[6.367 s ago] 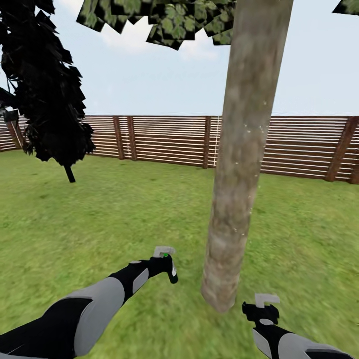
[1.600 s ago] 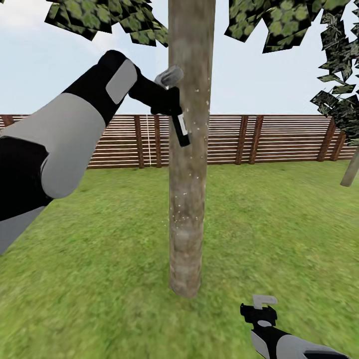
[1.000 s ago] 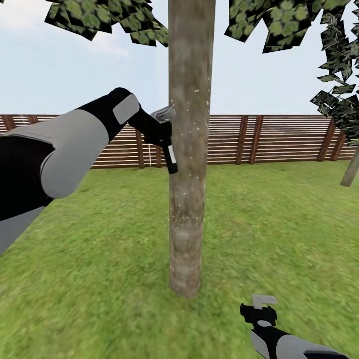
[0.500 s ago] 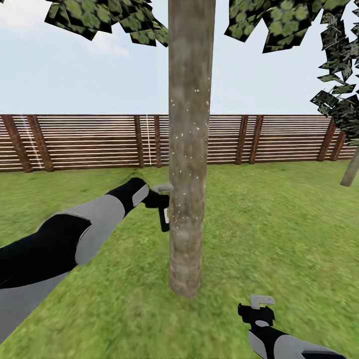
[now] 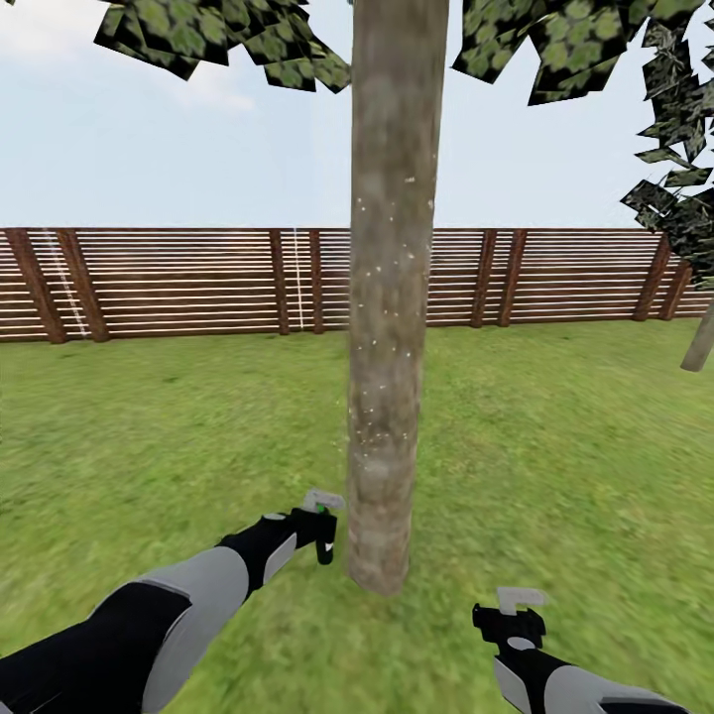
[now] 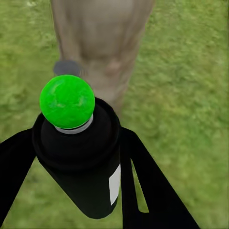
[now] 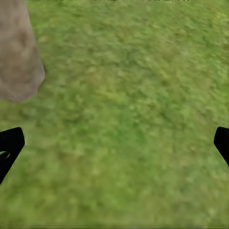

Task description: In the garden, pick up the pesticide atomizer on the floor and spray pesticide onto both trees until each tree trunk is fully covered.

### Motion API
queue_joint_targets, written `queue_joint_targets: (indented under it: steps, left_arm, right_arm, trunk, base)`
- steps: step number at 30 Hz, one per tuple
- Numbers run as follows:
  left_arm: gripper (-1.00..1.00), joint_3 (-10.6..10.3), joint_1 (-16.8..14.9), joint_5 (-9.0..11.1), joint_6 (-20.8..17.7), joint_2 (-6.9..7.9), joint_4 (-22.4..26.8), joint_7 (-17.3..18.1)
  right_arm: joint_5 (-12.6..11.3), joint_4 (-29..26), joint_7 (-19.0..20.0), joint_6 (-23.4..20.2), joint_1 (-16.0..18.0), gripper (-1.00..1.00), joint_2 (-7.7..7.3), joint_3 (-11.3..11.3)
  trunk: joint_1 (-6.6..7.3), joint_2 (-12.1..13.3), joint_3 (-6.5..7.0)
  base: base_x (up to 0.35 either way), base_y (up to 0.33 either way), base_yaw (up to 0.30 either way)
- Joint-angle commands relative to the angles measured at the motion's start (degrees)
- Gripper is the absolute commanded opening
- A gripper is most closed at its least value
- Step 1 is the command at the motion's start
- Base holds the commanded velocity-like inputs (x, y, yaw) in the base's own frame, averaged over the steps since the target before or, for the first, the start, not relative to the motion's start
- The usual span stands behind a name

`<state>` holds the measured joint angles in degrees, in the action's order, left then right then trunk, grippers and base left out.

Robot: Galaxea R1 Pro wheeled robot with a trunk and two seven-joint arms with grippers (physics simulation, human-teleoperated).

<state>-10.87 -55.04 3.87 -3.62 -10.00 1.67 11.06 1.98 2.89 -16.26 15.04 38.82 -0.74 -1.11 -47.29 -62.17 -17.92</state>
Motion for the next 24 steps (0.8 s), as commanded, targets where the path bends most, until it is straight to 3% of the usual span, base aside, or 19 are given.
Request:
queue_joint_targets:
  steps: [1,9,24]
  left_arm:
    - [-1.0,-0.29,0.09,0.4,-0.06,0.0,0.09,0.1]
    - [-1.0,-0.29,0.37,0.35,0.36,0.0,0.09,0.18]
    - [-1.0,-0.29,0.46,0.35,0.37,0.0,0.09,2.06]
  right_arm:
    - [0.21,0.27,-0.18,0.42,0.12,1.0,0.01,-0.12]
    - [0.21,0.27,-0.18,0.43,-0.27,1.0,0.04,-0.12]
    - [0.21,0.27,-0.13,0.43,-0.41,1.0,0.04,-0.12]
  trunk:
    - [-0.01,-0.05,-0.07]
    - [-0.01,-0.05,-0.07]
    - [-0.01,-0.05,-0.07]
  base:
    - [0.078,0.344,0.0]
    - [0.152,0.655,-0.05]
    - [0.163,0.7,-0.288]
